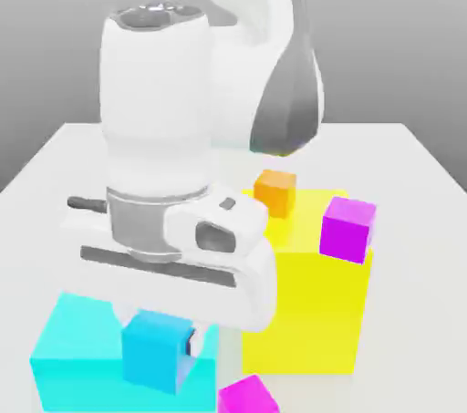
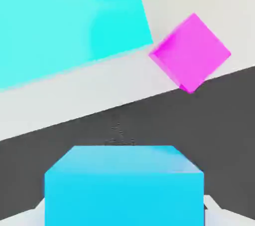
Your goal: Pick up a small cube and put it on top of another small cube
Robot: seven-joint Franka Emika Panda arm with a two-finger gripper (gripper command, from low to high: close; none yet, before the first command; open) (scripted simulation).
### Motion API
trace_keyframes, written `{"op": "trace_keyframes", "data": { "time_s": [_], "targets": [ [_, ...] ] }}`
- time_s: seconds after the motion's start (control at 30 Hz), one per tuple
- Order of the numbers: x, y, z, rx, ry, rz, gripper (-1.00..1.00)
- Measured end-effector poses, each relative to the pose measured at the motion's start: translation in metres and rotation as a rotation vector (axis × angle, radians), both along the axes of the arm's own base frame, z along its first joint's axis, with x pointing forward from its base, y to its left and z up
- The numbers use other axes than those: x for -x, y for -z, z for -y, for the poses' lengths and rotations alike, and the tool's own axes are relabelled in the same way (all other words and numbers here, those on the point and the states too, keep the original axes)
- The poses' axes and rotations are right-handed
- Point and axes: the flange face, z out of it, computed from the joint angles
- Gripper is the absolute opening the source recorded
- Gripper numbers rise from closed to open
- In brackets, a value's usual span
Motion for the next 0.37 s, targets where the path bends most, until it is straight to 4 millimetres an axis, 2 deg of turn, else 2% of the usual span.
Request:
{"op": "trace_keyframes", "data": {
  "time_s": [0.07, 0.23, 0.27, 0.37],
  "targets": [
    [0.013, 0.018, -0.024, -0.004, -0.071, -0.044, -1.00],
    [0.018, 0.078, -0.034, -0.007, -0.100, -0.062, -1.00],
    [0.019, 0.085, -0.034, -0.007, -0.101, -0.064, 1.00],
    [0.019, 0.085, -0.034, -0.007, -0.101, -0.063, 1.00]
  ]
}}
